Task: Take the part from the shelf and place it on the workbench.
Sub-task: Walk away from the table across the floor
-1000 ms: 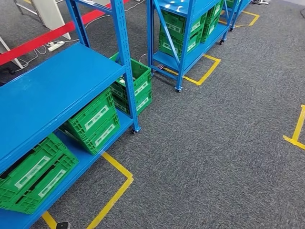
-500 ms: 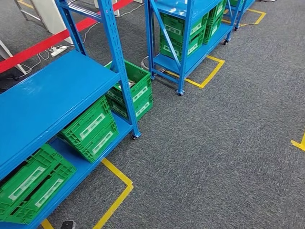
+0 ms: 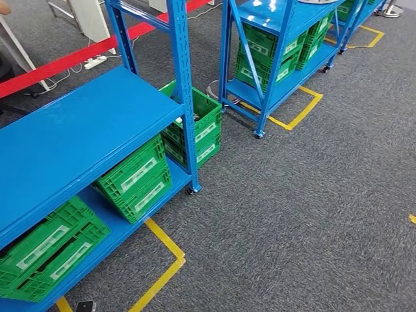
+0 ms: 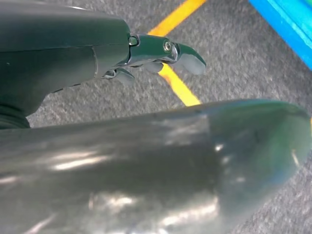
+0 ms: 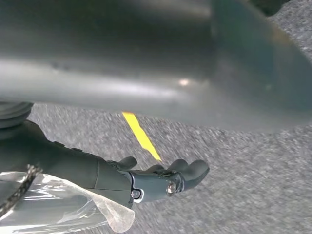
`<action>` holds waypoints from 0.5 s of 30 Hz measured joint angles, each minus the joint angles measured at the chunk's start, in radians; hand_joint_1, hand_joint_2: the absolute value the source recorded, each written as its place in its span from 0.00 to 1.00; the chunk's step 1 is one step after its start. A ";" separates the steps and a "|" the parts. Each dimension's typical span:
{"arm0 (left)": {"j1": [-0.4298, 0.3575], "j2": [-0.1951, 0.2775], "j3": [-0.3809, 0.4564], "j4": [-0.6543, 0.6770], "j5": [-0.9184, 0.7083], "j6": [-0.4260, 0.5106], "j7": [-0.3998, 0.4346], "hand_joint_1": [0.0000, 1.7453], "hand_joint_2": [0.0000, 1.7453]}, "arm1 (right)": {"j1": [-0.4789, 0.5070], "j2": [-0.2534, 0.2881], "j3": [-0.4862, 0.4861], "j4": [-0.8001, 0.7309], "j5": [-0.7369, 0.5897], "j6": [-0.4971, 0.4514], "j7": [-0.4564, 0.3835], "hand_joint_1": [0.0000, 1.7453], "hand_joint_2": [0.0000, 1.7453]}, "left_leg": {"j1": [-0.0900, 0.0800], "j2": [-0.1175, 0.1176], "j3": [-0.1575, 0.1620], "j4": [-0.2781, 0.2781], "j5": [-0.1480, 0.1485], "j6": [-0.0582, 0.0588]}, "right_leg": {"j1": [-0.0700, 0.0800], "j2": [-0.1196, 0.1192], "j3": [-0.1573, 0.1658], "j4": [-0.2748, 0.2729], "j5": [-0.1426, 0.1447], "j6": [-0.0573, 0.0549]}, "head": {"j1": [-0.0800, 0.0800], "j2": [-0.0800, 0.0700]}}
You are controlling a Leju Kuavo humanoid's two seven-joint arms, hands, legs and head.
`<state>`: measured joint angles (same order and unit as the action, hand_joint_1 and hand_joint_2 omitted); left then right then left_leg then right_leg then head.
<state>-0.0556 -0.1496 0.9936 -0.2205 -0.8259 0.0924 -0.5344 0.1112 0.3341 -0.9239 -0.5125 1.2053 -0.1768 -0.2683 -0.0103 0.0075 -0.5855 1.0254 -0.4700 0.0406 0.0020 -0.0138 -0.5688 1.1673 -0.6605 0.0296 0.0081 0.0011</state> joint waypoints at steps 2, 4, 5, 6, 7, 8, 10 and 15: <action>0.000 0.000 0.001 0.000 0.000 0.000 0.000 0.00 0.00 | 0.001 -0.001 0.005 -0.002 -0.004 0.000 0.002 0.00 0.00 | 0.000 -0.022 0.001 0.000 -0.003 0.003 | -0.004 0.009 -0.071 0.116 -0.034 0.006 | 0.001 0.000; 0.002 -0.001 0.003 0.000 0.000 0.000 0.000 0.00 0.00 | 0.002 -0.001 0.011 -0.004 -0.007 0.001 0.003 0.00 0.00 | 0.001 -0.044 0.005 0.001 -0.006 0.001 | -0.006 0.012 -0.084 0.103 0.008 0.008 | 0.001 0.000; 0.003 -0.002 0.004 0.000 0.000 0.000 0.000 0.00 0.00 | 0.002 -0.001 0.014 -0.005 -0.008 0.001 0.003 0.00 0.00 | 0.002 -0.057 0.009 0.001 -0.008 -0.002 | -0.007 0.020 -0.064 0.044 0.052 0.009 | 0.001 0.000; 0.003 -0.002 0.005 0.000 0.000 0.000 0.000 0.00 0.00 | 0.003 -0.001 0.017 -0.007 -0.009 0.001 0.003 0.00 0.00 | 0.003 -0.068 0.012 0.001 -0.011 -0.005 | -0.010 0.042 -0.036 -0.024 0.089 0.008 | 0.001 0.000; 0.002 -0.002 0.005 0.000 0.000 0.000 0.000 0.00 0.00 | 0.003 -0.001 0.020 -0.007 -0.011 0.001 0.004 0.00 0.00 | 0.003 -0.080 0.013 0.003 -0.013 -0.010 | -0.013 0.064 -0.010 -0.084 0.115 0.006 | 0.000 0.000; 0.001 -0.002 0.005 0.000 0.000 0.001 0.000 0.00 0.00 | 0.003 -0.001 0.022 -0.008 -0.013 0.001 0.004 0.00 0.00 | 0.003 -0.090 0.012 0.004 -0.014 -0.015 | -0.014 0.081 0.008 -0.122 0.129 0.002 | 0.000 0.000; 0.001 -0.002 0.006 0.000 0.000 0.002 0.001 0.00 0.00 | 0.005 -0.001 0.025 -0.010 -0.016 0.002 0.006 0.00 0.00 | 0.004 -0.108 0.008 0.004 -0.011 -0.027 | -0.013 0.084 0.021 -0.141 0.132 -0.008 | -0.001 0.000; 0.002 0.001 0.007 0.000 -0.001 0.004 0.001 0.00 0.00 | 0.010 0.002 0.038 -0.019 -0.023 0.003 0.008 0.00 0.00 | 0.006 -0.046 -0.050 0.128 -0.089 -0.053 | -0.017 0.023 0.032 -0.155 0.135 -0.037 | -0.011 0.000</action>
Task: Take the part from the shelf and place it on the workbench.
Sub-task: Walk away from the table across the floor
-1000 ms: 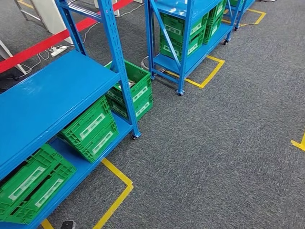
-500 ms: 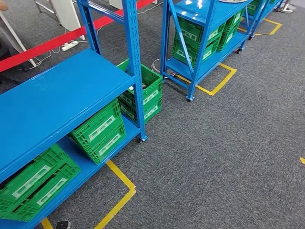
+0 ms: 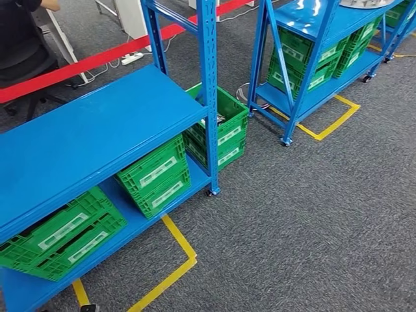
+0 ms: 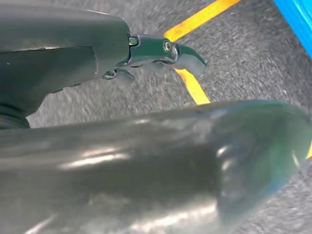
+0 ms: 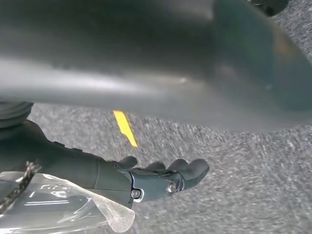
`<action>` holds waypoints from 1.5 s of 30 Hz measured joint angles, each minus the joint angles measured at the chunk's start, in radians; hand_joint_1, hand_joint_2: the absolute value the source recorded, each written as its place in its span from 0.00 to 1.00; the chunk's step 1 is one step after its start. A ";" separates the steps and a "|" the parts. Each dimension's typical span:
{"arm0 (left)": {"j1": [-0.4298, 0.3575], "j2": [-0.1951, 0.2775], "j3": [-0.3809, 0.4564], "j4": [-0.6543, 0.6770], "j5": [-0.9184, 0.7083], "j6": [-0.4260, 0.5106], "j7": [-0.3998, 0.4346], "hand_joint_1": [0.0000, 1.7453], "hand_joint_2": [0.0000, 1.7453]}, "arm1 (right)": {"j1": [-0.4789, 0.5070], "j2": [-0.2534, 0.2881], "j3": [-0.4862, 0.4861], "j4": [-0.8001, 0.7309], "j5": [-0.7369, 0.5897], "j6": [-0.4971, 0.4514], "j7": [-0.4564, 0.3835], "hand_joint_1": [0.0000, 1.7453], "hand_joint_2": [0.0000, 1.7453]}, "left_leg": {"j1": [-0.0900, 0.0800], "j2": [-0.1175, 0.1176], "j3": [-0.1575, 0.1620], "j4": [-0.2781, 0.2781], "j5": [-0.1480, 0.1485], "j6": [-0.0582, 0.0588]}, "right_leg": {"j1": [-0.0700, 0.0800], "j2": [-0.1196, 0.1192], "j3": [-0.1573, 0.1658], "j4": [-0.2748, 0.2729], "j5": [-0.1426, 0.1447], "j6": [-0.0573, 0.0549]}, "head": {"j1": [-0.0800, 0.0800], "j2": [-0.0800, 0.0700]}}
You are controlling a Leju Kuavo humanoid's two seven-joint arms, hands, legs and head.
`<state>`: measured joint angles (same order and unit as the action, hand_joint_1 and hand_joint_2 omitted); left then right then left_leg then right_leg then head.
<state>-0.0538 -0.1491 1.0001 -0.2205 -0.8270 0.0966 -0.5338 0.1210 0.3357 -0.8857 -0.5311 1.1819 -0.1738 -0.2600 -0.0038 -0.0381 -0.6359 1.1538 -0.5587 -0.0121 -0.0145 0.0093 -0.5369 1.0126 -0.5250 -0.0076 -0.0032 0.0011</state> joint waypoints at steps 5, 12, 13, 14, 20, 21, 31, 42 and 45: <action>0.003 -0.001 0.000 0.000 -0.001 0.000 0.000 0.00 0.00 | 0.003 0.000 0.006 -0.003 -0.003 0.000 0.004 0.00 0.00 | 0.011 0.038 -0.032 0.081 0.004 -0.009 | 0.003 -0.068 0.009 0.000 -0.011 -0.002 | -0.002 0.000; 0.001 -0.001 0.002 0.000 -0.002 0.005 0.001 0.00 0.00 | 0.003 0.000 0.024 -0.010 -0.024 0.001 0.012 0.00 0.00 | -0.007 0.099 0.072 -0.133 0.070 0.027 | 0.011 -0.122 0.034 0.000 -0.036 0.034 | -0.001 0.000; 0.003 -0.001 0.003 0.000 -0.002 0.006 0.001 0.00 0.00 | 0.003 0.000 0.031 -0.012 -0.030 0.000 0.013 0.00 0.00 | -0.004 0.087 0.074 -0.137 0.073 0.033 | 0.009 -0.101 0.029 0.015 -0.049 0.039 | 0.001 0.000; 0.001 -0.002 0.004 0.000 -0.002 0.007 0.001 0.00 0.00 | 0.004 0.000 0.036 -0.015 -0.036 0.000 0.016 0.00 0.00 | 0.000 0.076 0.077 -0.142 0.075 0.039 | 0.007 -0.071 0.013 0.051 -0.072 0.043 | 0.003 0.000; -0.001 -0.003 0.007 0.000 -0.003 0.011 0.001 0.00 0.00 | 0.016 -0.001 0.056 -0.023 -0.053 0.001 0.027 0.00 0.00 | 0.003 -0.008 0.081 -0.141 0.075 0.044 | 0.002 -0.007 -0.105 0.232 -0.098 0.047 | 0.008 0.000; -0.001 -0.004 0.007 0.000 -0.005 0.011 0.001 0.00 0.00 | 0.017 -0.001 0.061 -0.025 -0.057 0.001 0.028 0.00 0.00 | 0.004 -0.022 0.083 -0.141 0.073 0.042 | 0.001 0.006 -0.078 0.162 -0.053 0.045 | 0.008 0.000; -0.002 -0.003 0.009 0.000 -0.013 0.013 0.003 0.00 0.00 | 0.031 0.002 0.108 -0.047 -0.092 -0.002 0.044 0.00 0.00 | 0.009 0.012 0.001 0.016 -0.014 -0.014 | -0.004 -0.001 0.007 -0.007 0.001 0.001 | -0.005 0.000; 0.002 -0.002 0.017 0.000 -0.025 0.017 0.005 0.00 0.00 | 0.036 0.001 0.150 -0.071 -0.137 0.000 0.063 0.00 0.00 | -0.004 0.082 0.085 -0.144 0.068 0.019 | 0.006 -0.115 0.040 -0.012 -0.034 0.029 | -0.003 0.000; 0.003 -0.003 0.018 0.000 -0.028 0.017 0.004 0.00 0.00 | 0.039 0.000 0.160 -0.079 -0.146 0.002 0.066 0.00 0.00 | 0.007 0.060 0.097 -0.159 0.074 0.034 | 0.002 -0.051 0.009 0.064 -0.081 0.042 | 0.003 0.000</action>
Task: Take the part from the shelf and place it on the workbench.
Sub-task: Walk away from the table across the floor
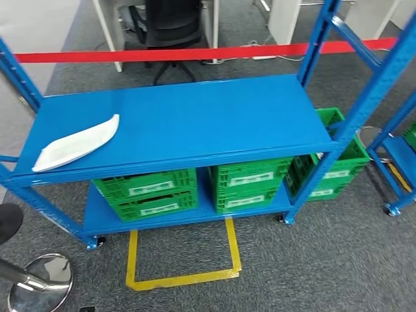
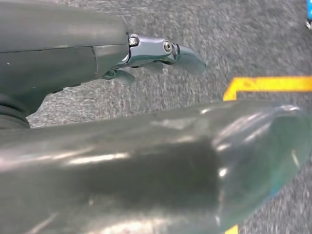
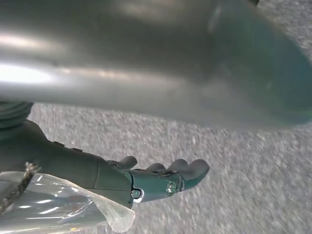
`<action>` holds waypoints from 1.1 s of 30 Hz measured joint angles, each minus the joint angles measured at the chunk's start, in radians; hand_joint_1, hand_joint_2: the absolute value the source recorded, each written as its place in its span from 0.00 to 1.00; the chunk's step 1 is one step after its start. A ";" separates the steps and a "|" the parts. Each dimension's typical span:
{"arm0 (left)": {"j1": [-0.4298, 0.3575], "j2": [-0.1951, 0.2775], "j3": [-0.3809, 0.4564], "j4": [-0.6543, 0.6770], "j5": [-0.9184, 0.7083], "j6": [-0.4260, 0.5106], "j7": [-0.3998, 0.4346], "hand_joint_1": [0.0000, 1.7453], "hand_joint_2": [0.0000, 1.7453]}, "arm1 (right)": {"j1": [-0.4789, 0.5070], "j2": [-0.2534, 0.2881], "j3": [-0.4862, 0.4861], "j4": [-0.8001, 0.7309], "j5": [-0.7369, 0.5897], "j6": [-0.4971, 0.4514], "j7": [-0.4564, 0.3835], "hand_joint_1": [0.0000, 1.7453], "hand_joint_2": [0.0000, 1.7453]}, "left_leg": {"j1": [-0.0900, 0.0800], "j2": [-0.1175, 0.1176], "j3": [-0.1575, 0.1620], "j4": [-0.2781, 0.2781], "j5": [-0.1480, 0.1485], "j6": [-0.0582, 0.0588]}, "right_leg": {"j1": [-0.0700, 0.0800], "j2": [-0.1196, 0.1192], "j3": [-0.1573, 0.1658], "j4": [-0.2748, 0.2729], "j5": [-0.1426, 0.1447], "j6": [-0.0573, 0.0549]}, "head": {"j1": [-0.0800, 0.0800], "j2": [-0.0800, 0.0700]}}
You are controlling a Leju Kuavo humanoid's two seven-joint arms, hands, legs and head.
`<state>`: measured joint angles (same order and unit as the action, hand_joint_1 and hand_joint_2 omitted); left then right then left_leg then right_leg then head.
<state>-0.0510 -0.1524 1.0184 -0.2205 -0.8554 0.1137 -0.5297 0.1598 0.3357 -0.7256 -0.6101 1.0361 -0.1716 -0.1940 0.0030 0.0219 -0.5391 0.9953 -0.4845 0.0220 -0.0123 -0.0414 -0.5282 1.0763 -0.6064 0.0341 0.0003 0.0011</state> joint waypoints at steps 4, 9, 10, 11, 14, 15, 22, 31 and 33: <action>-0.003 0.000 0.001 0.000 -0.001 -0.001 -0.001 0.00 0.00 | 0.012 0.000 0.005 -0.005 -0.009 0.003 0.004 0.00 0.00 | 0.001 -0.032 0.009 0.000 -0.009 0.006 | -0.001 0.039 -0.139 0.216 -0.058 0.007 | 0.004 0.000; -0.002 -0.002 0.003 0.000 -0.002 -0.003 -0.001 0.00 0.00 | 0.020 0.000 0.013 -0.012 -0.016 0.007 0.006 0.00 0.00 | 0.002 -0.062 0.042 0.006 -0.043 -0.015 | -0.006 0.052 -0.055 -0.032 0.108 0.003 | 0.006 0.000; -0.002 -0.002 0.003 0.000 -0.002 -0.003 -0.001 0.00 0.00 | 0.020 0.000 0.016 -0.013 -0.019 0.009 0.007 0.00 0.00 | 0.000 -0.064 0.043 0.007 -0.047 -0.021 | -0.005 0.055 -0.046 -0.047 0.107 -0.002 | 0.006 0.000; -0.002 -0.001 0.004 0.000 -0.002 -0.003 -0.002 0.00 0.00 | 0.021 0.000 0.018 -0.014 -0.021 0.011 0.008 0.00 0.00 | -0.001 -0.066 0.043 0.008 -0.049 -0.025 | -0.004 0.057 -0.043 -0.049 0.102 -0.010 | 0.005 0.000; -0.003 0.001 0.004 0.000 -0.002 -0.003 -0.002 0.00 0.00 | 0.025 0.002 0.025 -0.021 -0.028 0.012 0.009 0.00 0.00 | 0.002 -0.056 0.040 0.031 -0.071 -0.037 | -0.007 0.052 -0.033 -0.050 0.095 -0.031 | -0.001 0.000; -0.004 0.001 0.005 0.000 -0.002 -0.003 -0.002 0.00 0.00 | 0.026 0.002 0.027 -0.023 -0.029 0.013 0.008 0.00 0.00 | 0.003 -0.049 0.021 0.073 -0.093 -0.042 | -0.008 0.049 -0.027 -0.052 0.091 -0.038 | -0.003 0.000; 0.000 0.001 0.005 0.000 -0.002 -0.003 -0.002 0.00 0.00 | 0.035 0.003 0.032 -0.029 -0.031 0.013 0.008 0.00 0.00 | 0.001 -0.033 -0.097 0.197 -0.043 -0.032 | -0.003 0.036 0.020 -0.054 0.048 -0.043 | -0.008 0.000; 0.002 0.002 0.007 0.000 -0.002 -0.003 -0.004 0.00 0.00 | 0.036 0.004 0.039 -0.037 -0.032 0.014 0.008 0.00 0.00 | -0.003 -0.030 0.004 0.008 -0.007 0.010 | 0.000 0.035 -0.008 0.050 -0.003 0.005 | 0.000 0.000; 0.000 0.002 0.007 0.000 -0.002 -0.003 -0.005 0.00 0.00 | 0.036 0.003 0.041 -0.038 -0.034 0.014 0.009 0.00 0.00 | -0.002 -0.030 0.012 0.007 -0.017 0.013 | 0.000 0.038 -0.094 0.172 -0.050 0.009 | 0.002 0.000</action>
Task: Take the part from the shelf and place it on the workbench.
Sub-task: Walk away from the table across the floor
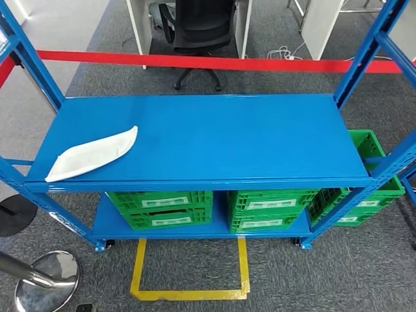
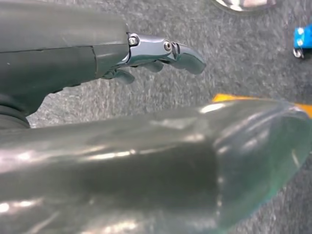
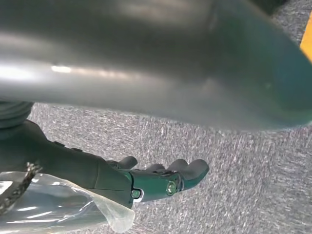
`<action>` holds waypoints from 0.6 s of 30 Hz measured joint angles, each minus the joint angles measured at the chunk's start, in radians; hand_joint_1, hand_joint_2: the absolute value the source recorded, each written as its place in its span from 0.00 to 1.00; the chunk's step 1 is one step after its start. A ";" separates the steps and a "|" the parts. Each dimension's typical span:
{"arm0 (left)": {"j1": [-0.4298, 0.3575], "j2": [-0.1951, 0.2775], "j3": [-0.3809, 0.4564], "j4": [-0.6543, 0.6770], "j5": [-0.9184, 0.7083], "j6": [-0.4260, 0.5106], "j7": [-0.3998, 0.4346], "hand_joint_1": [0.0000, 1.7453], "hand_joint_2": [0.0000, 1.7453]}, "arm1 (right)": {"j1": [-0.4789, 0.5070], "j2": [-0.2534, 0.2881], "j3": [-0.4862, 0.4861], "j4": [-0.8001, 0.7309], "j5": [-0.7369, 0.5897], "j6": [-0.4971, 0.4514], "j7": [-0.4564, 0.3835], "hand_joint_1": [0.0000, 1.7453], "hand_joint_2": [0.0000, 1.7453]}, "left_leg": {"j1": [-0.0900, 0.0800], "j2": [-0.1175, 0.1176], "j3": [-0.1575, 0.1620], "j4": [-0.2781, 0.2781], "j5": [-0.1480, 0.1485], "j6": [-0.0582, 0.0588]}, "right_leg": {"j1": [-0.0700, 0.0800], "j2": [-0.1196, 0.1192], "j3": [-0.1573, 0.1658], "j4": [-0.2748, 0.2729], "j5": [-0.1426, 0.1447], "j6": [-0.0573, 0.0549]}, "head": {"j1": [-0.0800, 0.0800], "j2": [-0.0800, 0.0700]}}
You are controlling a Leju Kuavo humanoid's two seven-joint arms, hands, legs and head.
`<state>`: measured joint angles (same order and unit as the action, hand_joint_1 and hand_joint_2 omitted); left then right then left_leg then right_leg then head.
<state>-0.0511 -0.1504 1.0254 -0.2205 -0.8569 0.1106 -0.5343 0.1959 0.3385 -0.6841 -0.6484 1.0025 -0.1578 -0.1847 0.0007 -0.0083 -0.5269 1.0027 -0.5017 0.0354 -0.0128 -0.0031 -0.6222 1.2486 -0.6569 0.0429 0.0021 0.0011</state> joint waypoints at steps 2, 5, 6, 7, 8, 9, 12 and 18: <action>0.001 -0.001 0.000 0.000 0.000 0.000 0.000 0.00 0.00 | 0.000 0.000 0.001 -0.001 -0.002 0.000 0.002 0.00 0.00 | 0.000 -0.001 0.016 0.000 -0.014 -0.001 | 0.000 0.000 -0.051 0.035 0.000 0.003 | 0.001 0.000; 0.002 -0.004 0.000 0.000 0.000 0.000 0.000 0.00 0.00 | 0.001 -0.001 0.001 -0.001 -0.005 0.000 0.002 0.00 0.00 | 0.001 -0.003 0.052 0.001 -0.042 -0.011 | 0.001 0.000 -0.021 -0.120 0.127 -0.001 | 0.002 0.000; 0.001 -0.004 0.001 0.000 0.000 0.000 0.000 0.00 0.00 | 0.001 -0.001 0.002 -0.001 -0.005 -0.001 0.003 0.00 0.00 | 0.001 -0.004 0.059 0.002 -0.050 -0.016 | 0.002 0.000 -0.009 -0.167 0.150 -0.009 | 0.004 0.000; 0.000 -0.004 0.001 0.000 0.000 0.000 0.000 0.00 0.00 | 0.002 -0.001 0.003 -0.001 -0.006 -0.001 0.003 0.00 0.00 | -0.001 -0.005 0.062 0.003 -0.058 -0.022 | 0.003 0.000 0.000 -0.193 0.165 -0.018 | 0.005 0.000; -0.001 -0.004 0.002 0.000 0.000 0.000 0.000 0.00 0.00 | 0.004 -0.001 0.004 -0.002 -0.006 -0.001 0.004 0.00 0.00 | -0.002 -0.005 0.065 0.004 -0.062 -0.029 | 0.005 0.000 0.003 -0.200 0.164 -0.028 | 0.006 0.000; -0.001 -0.004 0.002 0.000 0.000 0.000 0.000 0.00 0.00 | 0.005 0.000 0.006 -0.002 -0.006 -0.001 0.004 0.00 0.00 | -0.002 -0.006 0.066 0.004 -0.064 -0.034 | 0.005 0.000 0.010 -0.202 0.162 -0.037 | 0.007 0.000; -0.003 -0.002 0.003 0.000 0.000 0.000 0.000 0.00 0.00 | 0.010 0.002 0.009 -0.004 -0.006 -0.002 0.004 0.00 0.00 | -0.001 -0.004 0.046 0.065 -0.074 -0.048 | -0.001 -0.002 0.035 -0.212 0.163 -0.052 | 0.004 0.000; -0.001 -0.002 0.006 0.000 0.001 0.000 0.000 0.00 0.00 | 0.010 0.003 0.013 -0.005 -0.007 -0.002 0.004 0.00 0.00 | 0.004 -0.002 -0.113 0.261 -0.130 -0.062 | -0.002 0.000 0.088 -0.216 0.124 -0.060 | 0.000 0.000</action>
<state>-0.0518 -0.1523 1.0317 -0.2205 -0.8563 0.1107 -0.5341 0.2056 0.3410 -0.6712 -0.6538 0.9956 -0.1601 -0.1802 0.0050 -0.0100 -0.6397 1.2640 -0.6317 -0.0262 -0.0148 -0.0032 -0.5345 1.0322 -0.5330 -0.0171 0.0026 0.0011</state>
